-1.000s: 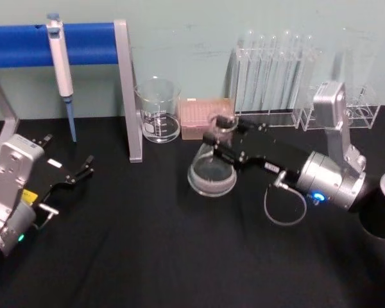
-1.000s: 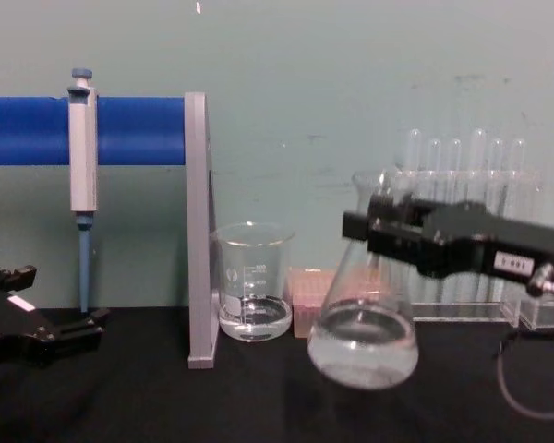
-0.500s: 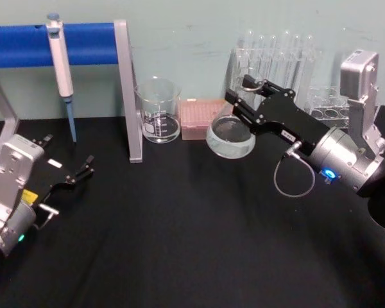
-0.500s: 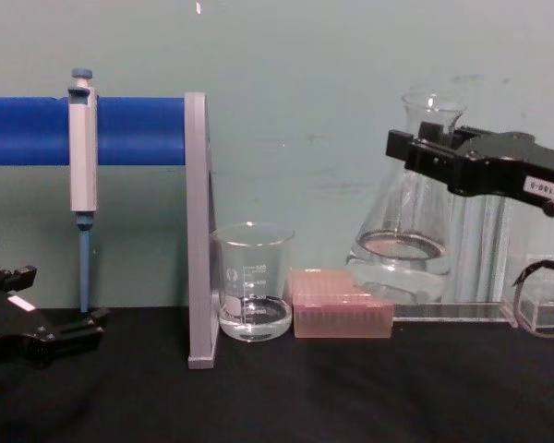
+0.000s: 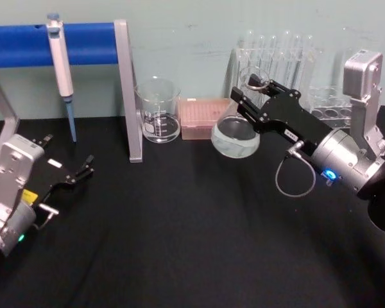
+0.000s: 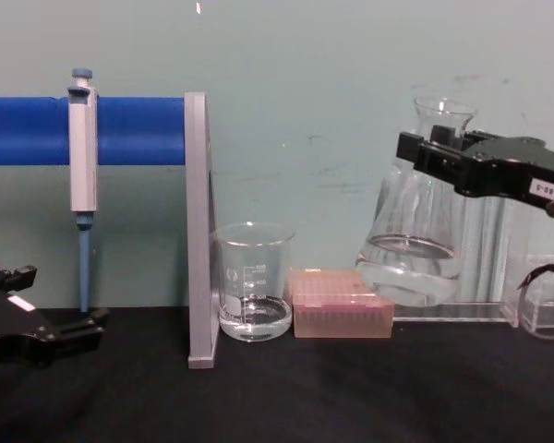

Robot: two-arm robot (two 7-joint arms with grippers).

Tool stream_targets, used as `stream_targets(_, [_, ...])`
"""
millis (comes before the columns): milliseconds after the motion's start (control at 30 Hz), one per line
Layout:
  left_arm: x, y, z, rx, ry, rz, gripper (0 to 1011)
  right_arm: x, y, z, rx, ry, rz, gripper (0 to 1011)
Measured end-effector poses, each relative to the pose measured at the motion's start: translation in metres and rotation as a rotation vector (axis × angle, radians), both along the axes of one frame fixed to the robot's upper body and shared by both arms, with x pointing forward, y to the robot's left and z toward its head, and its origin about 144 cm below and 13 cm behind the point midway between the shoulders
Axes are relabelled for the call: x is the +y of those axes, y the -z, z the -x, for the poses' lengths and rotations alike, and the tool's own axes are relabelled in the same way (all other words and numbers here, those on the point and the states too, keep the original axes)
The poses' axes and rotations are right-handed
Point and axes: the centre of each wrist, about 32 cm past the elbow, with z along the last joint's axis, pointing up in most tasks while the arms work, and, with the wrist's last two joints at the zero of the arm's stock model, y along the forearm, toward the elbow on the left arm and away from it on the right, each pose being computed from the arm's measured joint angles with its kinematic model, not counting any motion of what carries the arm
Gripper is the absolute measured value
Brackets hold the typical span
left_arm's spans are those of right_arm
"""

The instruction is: Grasp the erlenmeyer flask with one hand, shake it three times, then place it back.

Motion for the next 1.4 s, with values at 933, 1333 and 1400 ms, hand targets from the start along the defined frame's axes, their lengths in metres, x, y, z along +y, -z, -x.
stream_targets(933, [0.0,0.0,0.0,0.0,0.0,0.0,1001,0.056,0.001,-0.002,0.004,-0.341,0.043,450])
stream_targets(1333, [0.0,0.0,0.0,0.0,0.0,0.0,1001,0.069,0.002,-0.003,0.003,-0.402,0.042,450])
stream_targets(1400, [0.0,0.0,0.0,0.0,0.0,0.0,1001,0.068,0.003,-0.002,0.0,-0.384,0.04,450])
